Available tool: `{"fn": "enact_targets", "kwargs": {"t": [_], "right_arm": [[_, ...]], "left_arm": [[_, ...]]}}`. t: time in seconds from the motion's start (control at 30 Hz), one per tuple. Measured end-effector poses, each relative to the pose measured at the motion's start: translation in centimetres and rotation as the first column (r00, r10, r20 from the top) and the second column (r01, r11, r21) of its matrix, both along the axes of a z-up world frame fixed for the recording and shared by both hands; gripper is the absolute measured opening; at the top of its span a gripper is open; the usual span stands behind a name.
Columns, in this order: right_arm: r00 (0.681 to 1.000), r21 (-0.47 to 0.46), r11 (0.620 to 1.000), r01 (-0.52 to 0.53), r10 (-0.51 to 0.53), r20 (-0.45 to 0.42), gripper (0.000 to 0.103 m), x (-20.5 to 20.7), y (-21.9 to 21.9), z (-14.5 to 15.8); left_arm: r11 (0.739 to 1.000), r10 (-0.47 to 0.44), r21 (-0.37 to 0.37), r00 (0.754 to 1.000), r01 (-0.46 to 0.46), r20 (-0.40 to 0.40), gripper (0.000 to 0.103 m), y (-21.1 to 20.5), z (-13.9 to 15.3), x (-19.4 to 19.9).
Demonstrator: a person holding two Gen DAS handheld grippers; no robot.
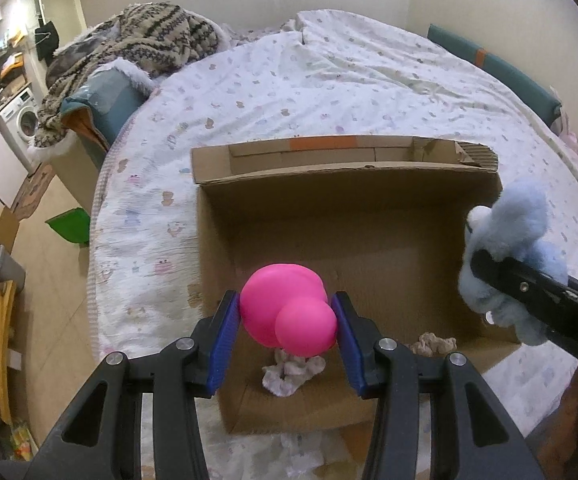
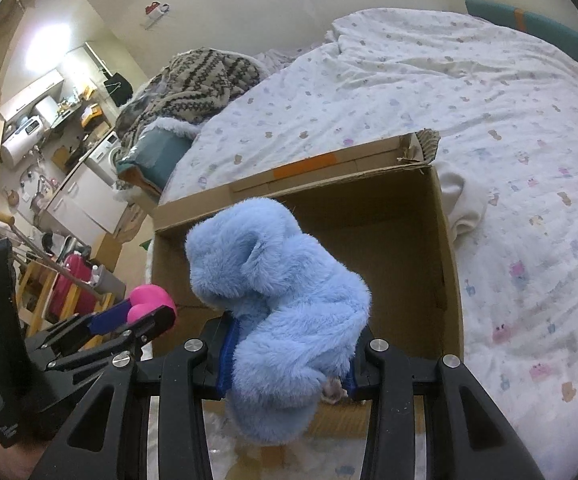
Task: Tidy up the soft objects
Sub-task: 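Carry the pink duck and blue plush into the box and release both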
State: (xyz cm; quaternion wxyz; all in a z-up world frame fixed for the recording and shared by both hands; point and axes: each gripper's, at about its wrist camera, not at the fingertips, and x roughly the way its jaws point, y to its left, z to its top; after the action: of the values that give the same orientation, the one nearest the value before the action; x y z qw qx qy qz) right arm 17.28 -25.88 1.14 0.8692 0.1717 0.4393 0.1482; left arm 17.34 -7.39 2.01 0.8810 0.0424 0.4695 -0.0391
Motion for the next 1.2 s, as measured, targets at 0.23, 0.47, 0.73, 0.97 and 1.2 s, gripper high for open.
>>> {"fn": "enact_targets", "kwargs": {"t": [0.23, 0.47, 0.73, 0.97, 1.2], "right_arm": [[1.0, -0.024, 1.0, 0.002, -0.002, -0.031, 0.043, 1.5, 0.0, -2.2], [0.998, -0.046, 0.999, 0.013, -0.016, -0.069, 0.043, 2.1, -0.3, -4.5], [0.995, -0.097, 0.995, 0.008, -0.018, -0.1, 0.044, 2.5, -0.1, -5.9], [0.993, -0.108, 0.994, 0.002, -0.015, -0.115, 0.046, 2.7, 0.3, -6.2], [0.992, -0.096, 0.995, 0.002, -0.013, -0.122, 0.048, 2.9, 0.4, -6.3]], "left_arm": [[1.0, -0.021, 0.02, 1.0, 0.021, -0.01, 0.043, -1.3, -1.8, 1.5], [0.999, -0.026, 0.04, 0.999, 0.027, -0.031, 0.043, -2.0, -4.0, 2.3], [0.999, -0.003, 0.041, 0.998, 0.006, -0.065, 0.043, -2.1, -5.9, 3.1], [0.999, 0.003, 0.051, 0.996, 0.001, -0.088, 0.043, -2.2, -6.9, 3.4], [0.999, 0.004, 0.035, 0.996, -0.001, -0.095, 0.043, -2.0, -7.1, 3.6]]}}
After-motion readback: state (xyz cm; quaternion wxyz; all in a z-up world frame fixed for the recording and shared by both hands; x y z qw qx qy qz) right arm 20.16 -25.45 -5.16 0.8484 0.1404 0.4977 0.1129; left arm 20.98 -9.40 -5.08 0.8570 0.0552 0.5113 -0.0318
